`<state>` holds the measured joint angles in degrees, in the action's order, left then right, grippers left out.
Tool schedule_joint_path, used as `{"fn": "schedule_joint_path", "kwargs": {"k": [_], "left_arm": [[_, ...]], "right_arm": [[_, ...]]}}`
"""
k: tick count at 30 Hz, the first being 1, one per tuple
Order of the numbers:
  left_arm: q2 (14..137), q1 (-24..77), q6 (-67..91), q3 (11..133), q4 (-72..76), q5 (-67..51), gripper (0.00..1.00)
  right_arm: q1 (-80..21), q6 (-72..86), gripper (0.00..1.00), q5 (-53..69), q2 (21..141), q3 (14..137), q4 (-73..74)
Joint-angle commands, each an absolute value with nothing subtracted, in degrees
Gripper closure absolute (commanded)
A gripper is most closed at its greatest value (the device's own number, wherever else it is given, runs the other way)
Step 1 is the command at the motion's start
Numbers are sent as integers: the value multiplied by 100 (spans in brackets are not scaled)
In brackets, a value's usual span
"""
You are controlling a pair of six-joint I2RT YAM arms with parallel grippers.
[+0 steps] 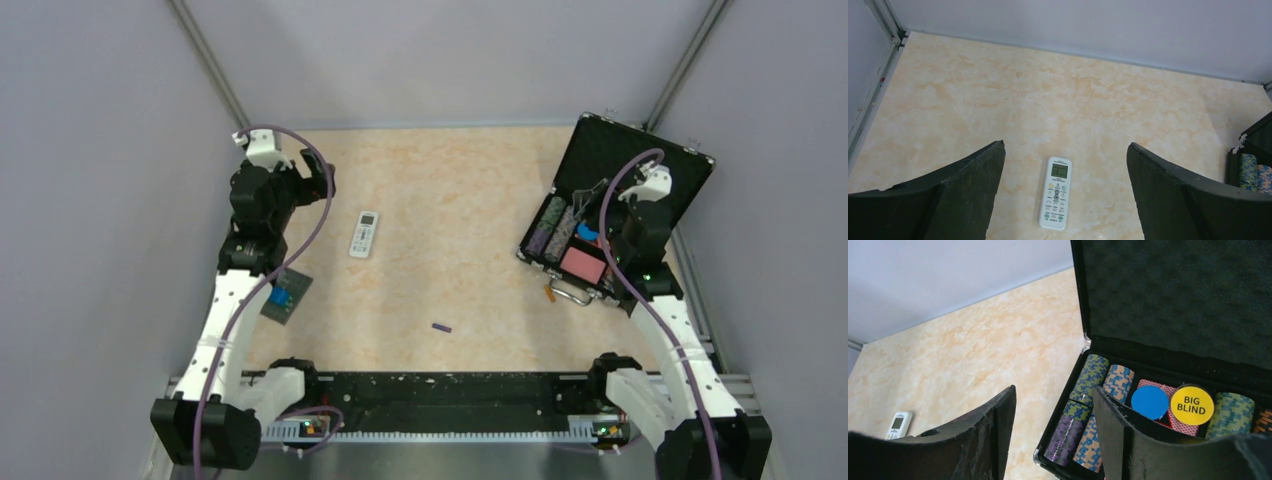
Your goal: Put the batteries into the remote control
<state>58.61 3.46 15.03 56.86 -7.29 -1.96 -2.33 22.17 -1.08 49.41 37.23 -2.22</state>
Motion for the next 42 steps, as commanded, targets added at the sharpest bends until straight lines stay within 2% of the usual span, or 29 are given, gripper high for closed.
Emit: {"fn": "schedule_joint_path", "kwargs": {"k": [1,4,9,14,20,22,24,29,34,37,42], "left_arm": [[5627,336,1371,5581,-358,-389,2],[5704,334,1291,5656,-501,-753,1],[6165,351,1197,6118,-1009,-1519,1],[6566,420,1444,6275,-1206,-1810,6],[7195,886,1592,6454,-1618,-1300,9],[7506,1052,1636,6572,-1906,-1174,9],[7847,1230,1653,6710,-2184,-863,10],[8741,1433,1609,6897,-2446,-284,11],[9797,1415,1639,7536,-3052,310,11],[10366,1378,1600,7943,-3440,670,14],[10748,1248,1389,8050,-3489,567,15]], "right_arm": [[-210,2357,40,62,4968,3948,-525],[-212,2409,37,18,5206,4108,-194],[-211,2446,40,70,5321,4150,-77],[-215,2596,40,124,5300,4116,-104],[-216,2901,43,160,5312,4059,-45],[-232,3029,50,171,5323,3995,-22],[-249,3184,53,180,5324,3913,-45],[-610,3208,50,170,5409,3930,-9],[-1180,3083,40,-218,5565,4099,400],[-1367,3052,36,-388,5691,4188,647],[-1382,3086,36,-324,5842,4180,796]]}}
